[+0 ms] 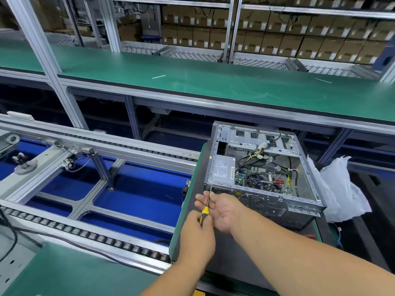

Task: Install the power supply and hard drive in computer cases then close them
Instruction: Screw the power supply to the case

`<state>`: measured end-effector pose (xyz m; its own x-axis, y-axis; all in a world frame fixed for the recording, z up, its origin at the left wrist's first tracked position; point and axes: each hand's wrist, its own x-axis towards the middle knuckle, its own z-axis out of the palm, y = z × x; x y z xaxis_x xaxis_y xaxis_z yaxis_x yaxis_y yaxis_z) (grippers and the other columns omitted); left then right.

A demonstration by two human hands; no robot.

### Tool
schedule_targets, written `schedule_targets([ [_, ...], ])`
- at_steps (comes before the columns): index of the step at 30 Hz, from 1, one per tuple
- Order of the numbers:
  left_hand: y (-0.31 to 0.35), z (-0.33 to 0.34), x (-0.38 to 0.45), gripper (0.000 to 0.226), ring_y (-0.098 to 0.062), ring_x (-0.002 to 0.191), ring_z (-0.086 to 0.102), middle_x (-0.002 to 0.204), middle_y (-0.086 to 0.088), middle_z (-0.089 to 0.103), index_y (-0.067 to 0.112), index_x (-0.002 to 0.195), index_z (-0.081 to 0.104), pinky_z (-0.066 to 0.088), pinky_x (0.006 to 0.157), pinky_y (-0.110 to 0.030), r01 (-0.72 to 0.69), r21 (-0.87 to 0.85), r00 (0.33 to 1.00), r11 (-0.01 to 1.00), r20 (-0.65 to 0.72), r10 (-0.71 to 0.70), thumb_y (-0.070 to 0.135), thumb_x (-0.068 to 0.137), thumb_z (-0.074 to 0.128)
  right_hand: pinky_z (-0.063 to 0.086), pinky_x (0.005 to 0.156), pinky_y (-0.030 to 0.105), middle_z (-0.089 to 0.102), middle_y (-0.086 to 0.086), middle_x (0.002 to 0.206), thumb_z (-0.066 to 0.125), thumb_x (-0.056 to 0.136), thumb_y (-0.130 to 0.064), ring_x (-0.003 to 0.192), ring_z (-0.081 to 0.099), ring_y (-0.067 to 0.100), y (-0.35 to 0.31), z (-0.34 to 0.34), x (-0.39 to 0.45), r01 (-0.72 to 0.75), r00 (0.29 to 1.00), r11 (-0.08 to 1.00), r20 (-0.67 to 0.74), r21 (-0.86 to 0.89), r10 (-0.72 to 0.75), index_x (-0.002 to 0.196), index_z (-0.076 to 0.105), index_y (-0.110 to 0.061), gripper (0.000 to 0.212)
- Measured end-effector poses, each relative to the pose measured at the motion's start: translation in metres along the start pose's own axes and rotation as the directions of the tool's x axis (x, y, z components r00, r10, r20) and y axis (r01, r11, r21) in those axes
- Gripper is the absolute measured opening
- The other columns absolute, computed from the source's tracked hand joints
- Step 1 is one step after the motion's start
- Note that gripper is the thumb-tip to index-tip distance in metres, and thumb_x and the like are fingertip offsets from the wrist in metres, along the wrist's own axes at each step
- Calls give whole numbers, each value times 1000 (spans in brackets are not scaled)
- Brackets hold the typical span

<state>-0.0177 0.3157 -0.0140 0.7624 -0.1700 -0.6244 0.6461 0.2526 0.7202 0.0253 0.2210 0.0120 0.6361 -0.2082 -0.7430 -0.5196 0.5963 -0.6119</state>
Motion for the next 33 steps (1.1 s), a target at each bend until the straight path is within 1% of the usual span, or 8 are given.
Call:
schedule_targets([
  [4, 8, -2, -5, 35, -12, 41, 20, 57, 3, 30, 16, 71, 58, 17, 39, -23, 326, -390, 933, 861, 278, -227, 33, 101, 55, 54, 60, 31, 77, 8, 75, 38, 112, -21, 61, 73, 21, 0, 0, 2, 7, 1000, 999, 7, 41, -8, 103, 61, -10, 28],
  [9, 11, 9, 12, 12, -11, 69, 56, 80, 7, 61, 25, 95, 56, 37, 55, -32, 31, -136, 998, 990, -54, -39, 30, 103, 49, 54, 65, 39, 78, 10, 79, 37, 112, -21, 78, 71, 26, 2, 0, 2, 6, 1000, 1000, 8, 23, -6, 106, 63, -10, 29],
  [14, 9, -5, -1, 27, -12, 43, 19, 58, 3, 28, 11, 72, 63, 14, 43, -24, 370, -443, 912, 816, 339, -230, 27, 93, 59, 57, 56, 29, 78, 10, 78, 38, 112, -19, 63, 74, 23, 1, 2, 4, 16, 1000, 997, 17, 81, -17, 103, 61, -9, 27],
  [18, 1, 0, 8, 13, -12, 56, 48, 70, 5, 54, 18, 93, 55, 31, 47, -27, -9, 29, 1000, 1000, -26, 10, 25, 103, 49, 53, 64, 36, 77, 11, 77, 38, 112, -20, 70, 73, 27, 2, 1, 5, 6, 999, 997, 32, 80, -9, 105, 62, -8, 28],
  [22, 3, 0, 2, 9, -10, 57, 50, 71, 7, 56, 24, 92, 58, 30, 48, -25, -17, -54, 992, 998, 126, 23, 28, 99, 55, 52, 66, 38, 77, 11, 76, 38, 112, -20, 78, 71, 27, 1, -2, 5, -3, 999, 995, 44, 101, -2, 103, 62, -7, 28],
  [25, 6, 3, 2, 32, -11, 41, 21, 57, 3, 32, 13, 73, 63, 16, 39, -23, 349, -486, 929, 801, 289, -230, 28, 100, 52, 54, 65, 36, 78, 9, 79, 39, 112, -20, 66, 76, 23, 0, -2, 6, 12, 998, 996, 66, 85, -18, 104, 62, -9, 26],
  [29, -5, -2, 14, 19, -9, 53, 47, 67, 8, 54, 22, 88, 52, 28, 46, -26, -121, 141, 989, 983, -64, 131, 27, 105, 47, 54, 66, 38, 79, 9, 84, 40, 112, -23, 73, 75, 25, 2, -3, 8, -2, 997, 998, 80, 65, -3, 106, 64, -10, 27],
  [33, -2, -3, 11, 9, -5, 58, 50, 73, 11, 57, 26, 98, 54, 31, 48, -24, 23, -191, 998, 981, 65, -11, 30, 104, 50, 54, 66, 38, 79, 10, 85, 41, 112, -23, 70, 75, 24, 3, -5, 10, -3, 997, 997, 79, 79, -3, 107, 63, -9, 27],
])
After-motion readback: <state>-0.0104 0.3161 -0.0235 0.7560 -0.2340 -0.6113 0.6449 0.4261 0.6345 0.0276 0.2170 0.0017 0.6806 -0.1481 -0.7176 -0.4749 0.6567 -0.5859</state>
